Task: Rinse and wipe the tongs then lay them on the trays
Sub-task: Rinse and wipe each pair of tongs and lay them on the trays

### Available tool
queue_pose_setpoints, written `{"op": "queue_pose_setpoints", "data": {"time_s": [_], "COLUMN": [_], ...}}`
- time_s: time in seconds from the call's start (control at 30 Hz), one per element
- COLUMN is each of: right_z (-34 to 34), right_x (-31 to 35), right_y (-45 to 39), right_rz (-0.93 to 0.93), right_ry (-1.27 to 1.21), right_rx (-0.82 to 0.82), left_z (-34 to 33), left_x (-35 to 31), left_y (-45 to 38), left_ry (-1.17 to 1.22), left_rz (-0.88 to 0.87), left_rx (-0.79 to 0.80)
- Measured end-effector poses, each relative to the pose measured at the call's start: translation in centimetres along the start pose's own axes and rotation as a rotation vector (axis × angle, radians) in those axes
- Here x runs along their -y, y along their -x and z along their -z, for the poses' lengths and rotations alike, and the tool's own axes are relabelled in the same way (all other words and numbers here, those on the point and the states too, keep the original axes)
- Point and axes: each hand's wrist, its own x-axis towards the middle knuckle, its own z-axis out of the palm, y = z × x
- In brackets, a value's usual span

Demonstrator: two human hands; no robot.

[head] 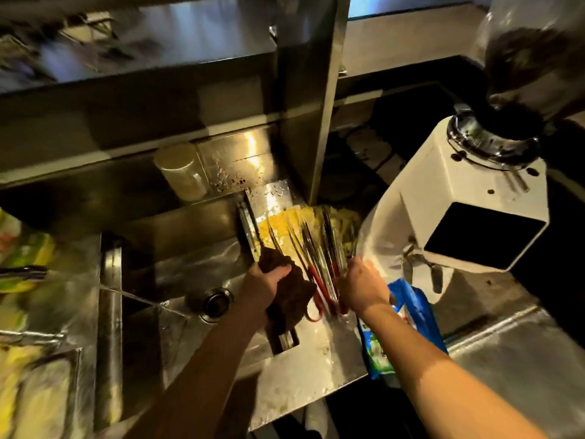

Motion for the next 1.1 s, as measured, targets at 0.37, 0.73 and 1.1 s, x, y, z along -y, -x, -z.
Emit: {"op": "queue_pose_setpoints", "data": {"time_s": [0.37,0.73,1.1], "right_z": [1.8,3.6,-5.8], "right_x": [-0.9,7.5,20.5], "right_y": [-1.2,3.4,9.2], "right_rz": [0.077,-0.021,-0.076], "right_ry": [0.158,-0.742,-0.897], "right_rx": [-0.01,0.358,0.842], "left_z": [-1.8,6.9,26.1], "left_x": [0.7,-2.0,-2.8], "left_y": [-0.5,2.3,4.2], "left_ry": [-0.07,0.23,0.549], "left_rz": [0.007,0.009,-0.154], "left_rx": [-0.024,-0.083,-0.179]}}
